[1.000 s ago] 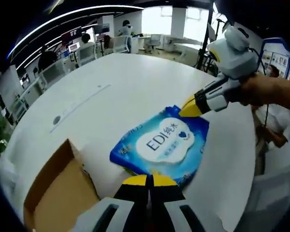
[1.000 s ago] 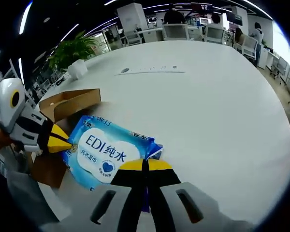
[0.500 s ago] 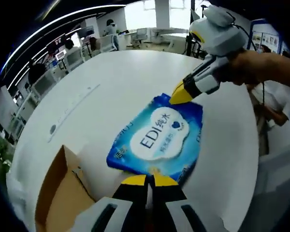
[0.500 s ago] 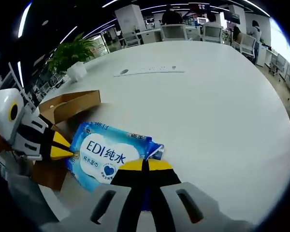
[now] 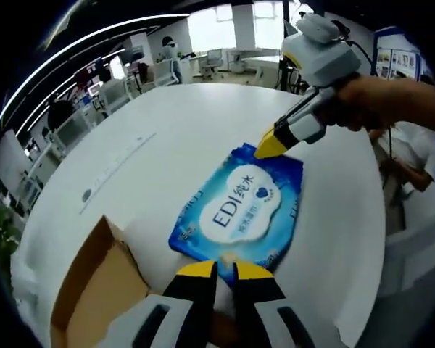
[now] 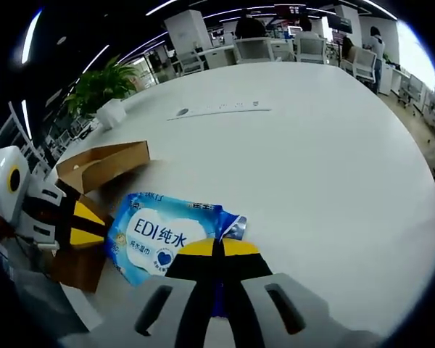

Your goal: Operate the shoe box by opening the lid, removing the specified soft item, and placing it in the target area until the item is outside and the box remains undamaged.

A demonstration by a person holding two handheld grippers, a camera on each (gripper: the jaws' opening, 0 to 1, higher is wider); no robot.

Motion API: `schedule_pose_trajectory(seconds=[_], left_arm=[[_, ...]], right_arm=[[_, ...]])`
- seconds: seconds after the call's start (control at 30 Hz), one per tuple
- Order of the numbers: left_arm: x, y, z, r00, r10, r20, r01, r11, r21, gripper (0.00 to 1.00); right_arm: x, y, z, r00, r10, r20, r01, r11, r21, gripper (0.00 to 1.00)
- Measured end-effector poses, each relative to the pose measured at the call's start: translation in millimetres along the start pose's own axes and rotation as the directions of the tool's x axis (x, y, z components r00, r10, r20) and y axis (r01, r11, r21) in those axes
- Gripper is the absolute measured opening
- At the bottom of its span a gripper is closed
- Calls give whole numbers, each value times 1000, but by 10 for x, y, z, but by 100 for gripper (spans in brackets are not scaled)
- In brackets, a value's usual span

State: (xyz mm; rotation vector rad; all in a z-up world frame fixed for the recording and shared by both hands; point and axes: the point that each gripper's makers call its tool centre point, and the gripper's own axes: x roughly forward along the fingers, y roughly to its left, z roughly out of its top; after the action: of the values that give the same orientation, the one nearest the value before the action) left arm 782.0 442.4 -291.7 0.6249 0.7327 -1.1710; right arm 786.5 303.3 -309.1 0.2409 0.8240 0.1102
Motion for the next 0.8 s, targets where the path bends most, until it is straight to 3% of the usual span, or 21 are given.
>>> schedule_pose_trajectory(seconds=[0.17, 0.8], left_arm=[[-102, -34, 83, 997, -22, 74, 30, 994, -108, 15], [-579, -2, 134, 976, -14, 217, 56, 980, -188, 28]], right_arm=[[-26, -27, -23, 1000, -18, -8, 18, 999, -30, 5], [-354, 93, 40, 1000, -22, 19, 25, 989, -148, 16]])
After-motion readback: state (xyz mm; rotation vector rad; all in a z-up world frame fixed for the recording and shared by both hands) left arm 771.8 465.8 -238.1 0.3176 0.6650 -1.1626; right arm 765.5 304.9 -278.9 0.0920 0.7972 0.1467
